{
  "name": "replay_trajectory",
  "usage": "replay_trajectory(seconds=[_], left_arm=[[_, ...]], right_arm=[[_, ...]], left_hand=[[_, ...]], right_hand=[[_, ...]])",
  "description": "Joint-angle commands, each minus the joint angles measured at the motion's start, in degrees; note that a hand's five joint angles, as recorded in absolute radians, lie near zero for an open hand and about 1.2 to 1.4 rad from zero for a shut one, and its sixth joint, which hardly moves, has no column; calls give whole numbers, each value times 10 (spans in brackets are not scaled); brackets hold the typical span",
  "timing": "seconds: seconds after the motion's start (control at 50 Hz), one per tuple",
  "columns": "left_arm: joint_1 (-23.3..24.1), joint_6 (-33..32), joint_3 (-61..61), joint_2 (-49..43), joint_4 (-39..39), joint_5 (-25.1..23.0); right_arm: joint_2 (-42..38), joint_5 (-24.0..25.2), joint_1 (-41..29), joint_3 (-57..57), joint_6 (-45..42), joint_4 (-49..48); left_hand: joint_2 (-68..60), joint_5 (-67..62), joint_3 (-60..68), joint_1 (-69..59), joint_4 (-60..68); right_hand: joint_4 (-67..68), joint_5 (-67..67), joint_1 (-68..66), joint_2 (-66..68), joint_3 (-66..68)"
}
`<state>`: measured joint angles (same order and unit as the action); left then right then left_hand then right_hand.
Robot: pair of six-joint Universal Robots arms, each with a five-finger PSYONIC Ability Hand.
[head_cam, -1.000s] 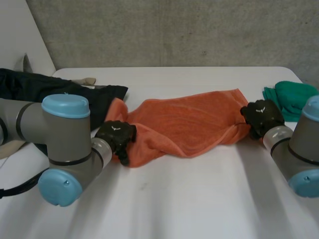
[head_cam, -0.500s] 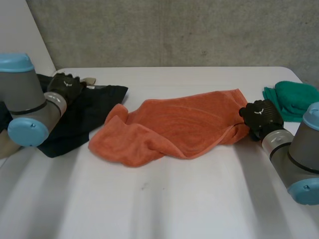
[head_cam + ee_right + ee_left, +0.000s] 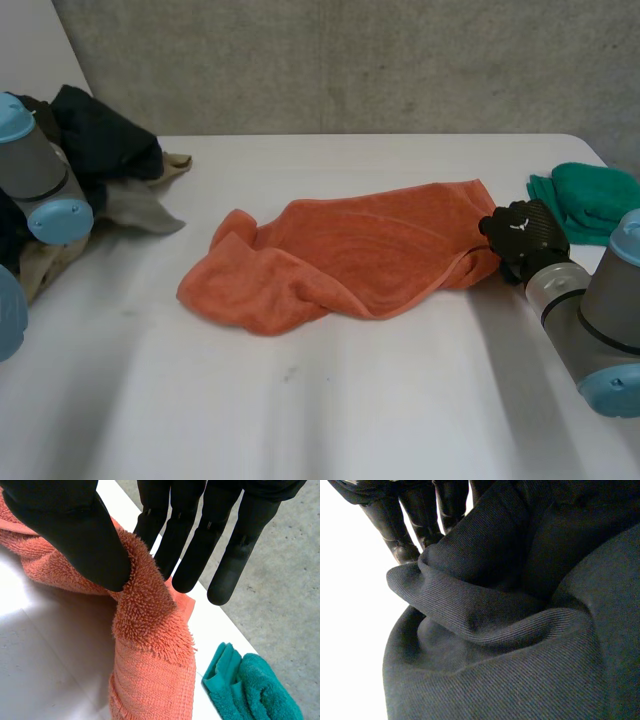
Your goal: Fold the laundry.
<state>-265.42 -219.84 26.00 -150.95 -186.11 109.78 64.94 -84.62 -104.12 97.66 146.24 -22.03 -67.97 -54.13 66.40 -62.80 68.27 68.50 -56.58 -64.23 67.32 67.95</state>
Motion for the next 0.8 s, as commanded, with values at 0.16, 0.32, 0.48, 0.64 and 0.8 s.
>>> replay_trajectory(seconds=[0.16,0.32,0.48,0.64,0.8], left_arm=[[24,-11,83,-13,27,-131],[29,14,149,73,86,-162],[55,51,263,209,177,-231],[129,132,332,269,236,-309],[212,168,285,176,228,-321]], right_arm=[[4,0,-4,2,1,0],[31,2,-2,4,4,1],[62,3,-1,4,7,5],[107,31,-2,0,8,46],[190,85,-35,-54,44,88]], left_hand=[[113,74,-97,61,-116],[579,540,-563,527,-582],[580,541,-564,528,-583],[438,400,-422,386,-441],[476,438,-461,425,-480]], right_hand=[[115,-134,-158,127,120],[115,-134,-158,127,120],[115,-134,-158,127,120],[115,-134,-158,127,120],[115,-134,-158,127,120]])
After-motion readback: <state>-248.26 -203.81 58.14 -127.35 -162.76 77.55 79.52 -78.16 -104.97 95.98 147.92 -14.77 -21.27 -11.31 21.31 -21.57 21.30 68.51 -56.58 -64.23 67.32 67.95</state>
